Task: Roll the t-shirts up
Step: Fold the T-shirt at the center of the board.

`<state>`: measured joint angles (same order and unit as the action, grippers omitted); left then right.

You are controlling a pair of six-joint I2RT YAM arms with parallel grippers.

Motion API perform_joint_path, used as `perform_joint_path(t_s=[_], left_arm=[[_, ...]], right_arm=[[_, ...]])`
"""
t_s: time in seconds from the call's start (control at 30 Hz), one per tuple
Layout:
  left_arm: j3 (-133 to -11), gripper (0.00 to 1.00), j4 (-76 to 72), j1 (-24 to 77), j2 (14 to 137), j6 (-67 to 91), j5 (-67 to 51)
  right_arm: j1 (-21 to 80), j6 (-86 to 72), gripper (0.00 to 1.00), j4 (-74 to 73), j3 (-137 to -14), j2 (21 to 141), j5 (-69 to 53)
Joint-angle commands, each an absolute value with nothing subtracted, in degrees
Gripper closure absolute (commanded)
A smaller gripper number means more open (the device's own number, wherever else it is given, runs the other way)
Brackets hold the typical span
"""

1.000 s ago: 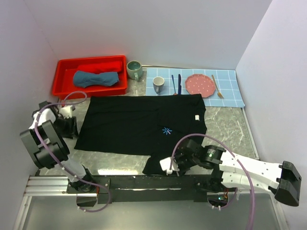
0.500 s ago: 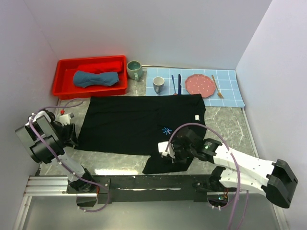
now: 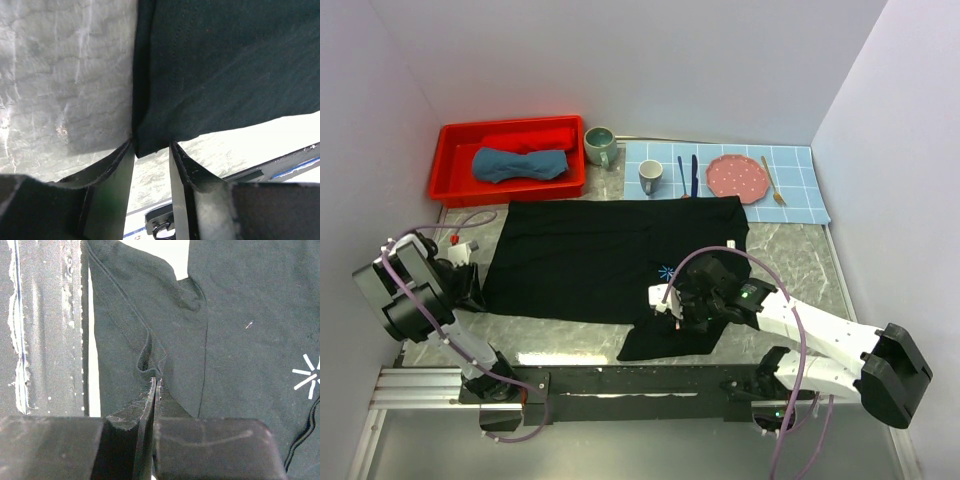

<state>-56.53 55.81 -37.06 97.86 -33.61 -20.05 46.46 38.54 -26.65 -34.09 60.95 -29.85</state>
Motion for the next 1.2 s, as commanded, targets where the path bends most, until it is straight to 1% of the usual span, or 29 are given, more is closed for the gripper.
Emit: perform_joint_path(t_s=[0.0, 0.03, 0.13, 0.17, 0.23, 0.37, 0.4, 0.6, 0.77, 0.97, 1.17], left_arm=[[-55.7, 0.61, 57.1, -37.4, 96.4, -36.9, -19.4], [-55.5, 0.62, 57.0, -37.3, 96.5, -37.1, -19.3], [-56.3, 0.81, 57.3, -37.4, 97.2, -37.0, -19.9], [-56.5, 0.91, 57.6, -37.3, 97.4, -37.3, -20.0], [-56.5, 0.98, 58.0, -37.4, 96.8, -38.3, -20.6], [-56.4, 0.99, 61.3, -37.4, 93.3, -43.5, -21.6], [-56.3, 0.99, 63.0, -37.4, 92.5, -44.4, -21.6], [-56.2, 0.99, 67.8, -37.4, 86.1, -51.1, -20.9], [-58.3, 0.99, 72.1, -37.4, 82.7, -53.5, -22.1], [-61.0, 0.99, 78.5, -37.4, 78.8, -56.2, -22.6], [-64.1, 0.99, 78.7, -37.2, 74.7, -54.3, -22.4]], right_arm=[[46.1, 38.3, 1.00, -26.5, -36.2, 60.6, -30.6], [46.1, 38.1, 1.00, -26.4, -36.0, 60.4, -30.5], [46.1, 37.4, 1.00, -27.2, -36.6, 59.4, -29.6], [46.1, 37.1, 1.00, -27.8, -37.0, 58.5, -29.4], [46.1, 37.6, 1.00, -31.8, -38.8, 56.9, -28.6], [46.1, 39.7, 1.00, -41.6, -44.0, 51.1, -25.6], [46.1, 40.3, 1.00, -45.9, -45.3, 50.1, -24.4], [46.2, 40.7, 1.00, -57.8, -53.0, 45.1, -19.7], [46.4, 39.6, 1.00, -61.9, -56.7, 42.1, -17.1], [46.6, 44.6, 1.00, -67.1, -61.9, 41.6, -14.7], [46.6, 48.9, 1.00, -68.4, -68.4, 42.6, -8.2]])
